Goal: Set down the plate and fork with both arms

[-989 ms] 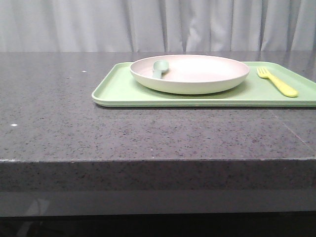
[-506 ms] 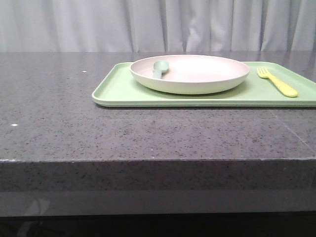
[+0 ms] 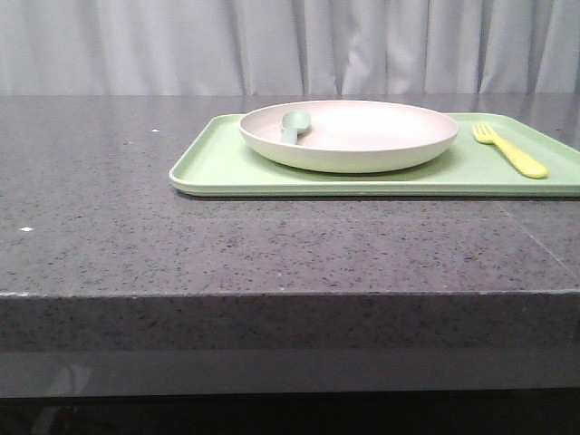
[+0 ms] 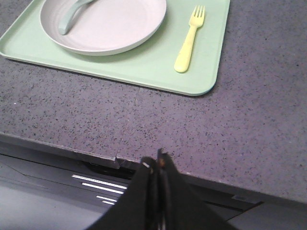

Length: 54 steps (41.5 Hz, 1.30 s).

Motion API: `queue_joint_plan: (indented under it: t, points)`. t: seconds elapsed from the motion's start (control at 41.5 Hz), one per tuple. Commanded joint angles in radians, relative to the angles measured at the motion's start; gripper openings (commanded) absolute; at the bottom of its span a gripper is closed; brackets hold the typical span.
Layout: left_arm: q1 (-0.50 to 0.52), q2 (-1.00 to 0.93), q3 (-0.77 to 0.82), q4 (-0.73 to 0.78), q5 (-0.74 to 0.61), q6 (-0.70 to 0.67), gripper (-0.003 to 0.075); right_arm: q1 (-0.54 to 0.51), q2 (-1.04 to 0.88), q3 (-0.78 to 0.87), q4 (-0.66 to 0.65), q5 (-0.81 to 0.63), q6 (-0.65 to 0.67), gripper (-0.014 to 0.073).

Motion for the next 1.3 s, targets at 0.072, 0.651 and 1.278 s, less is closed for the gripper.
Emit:
queue_joint_plan:
  t: [0.072, 0.651, 1.278]
  points:
    - [-0.006, -0.022, 0.007, -0.007, -0.088, -0.012, -0.002, -0.093, -0.077, 0.106, -0.043, -0.217, -0.001, -0.0065]
    - [-0.006, -0.022, 0.007, -0.007, -0.088, -0.012, -0.002, -0.28, -0.462, 0.816, 0.032, -1.086, -0.053, -0.0066]
    - [-0.006, -0.022, 0.007, -0.007, -0.088, -0.012, -0.002, -0.254, -0.502, 0.85, 0.032, -1.102, -0.053, -0.0067]
